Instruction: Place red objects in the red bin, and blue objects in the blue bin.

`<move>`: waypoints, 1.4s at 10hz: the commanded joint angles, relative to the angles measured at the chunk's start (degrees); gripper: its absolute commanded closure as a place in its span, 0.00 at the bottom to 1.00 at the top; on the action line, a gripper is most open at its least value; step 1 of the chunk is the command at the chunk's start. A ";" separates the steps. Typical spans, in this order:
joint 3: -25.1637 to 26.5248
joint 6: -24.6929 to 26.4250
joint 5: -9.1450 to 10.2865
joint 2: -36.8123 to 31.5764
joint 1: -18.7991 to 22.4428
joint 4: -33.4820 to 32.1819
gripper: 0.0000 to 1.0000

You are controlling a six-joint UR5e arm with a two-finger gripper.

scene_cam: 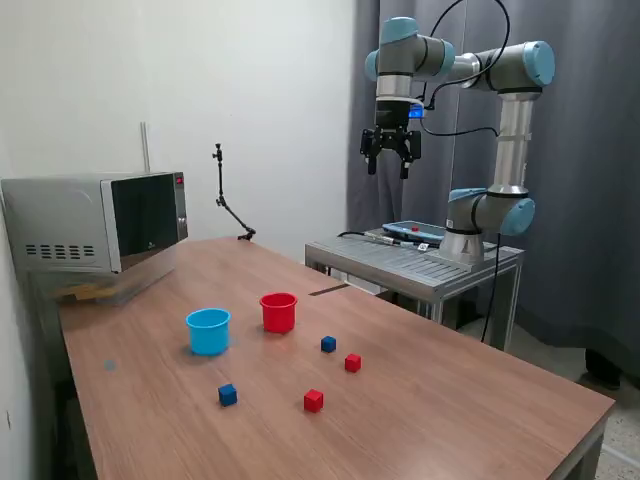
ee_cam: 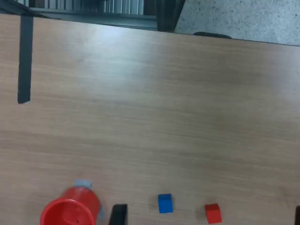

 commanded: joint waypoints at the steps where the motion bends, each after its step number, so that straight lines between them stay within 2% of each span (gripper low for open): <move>1: 0.02 0.00 0.00 -0.01 0.09 0.00 0.00; 14: 0.10 0.09 0.09 -0.01 -0.35 -1.40 0.00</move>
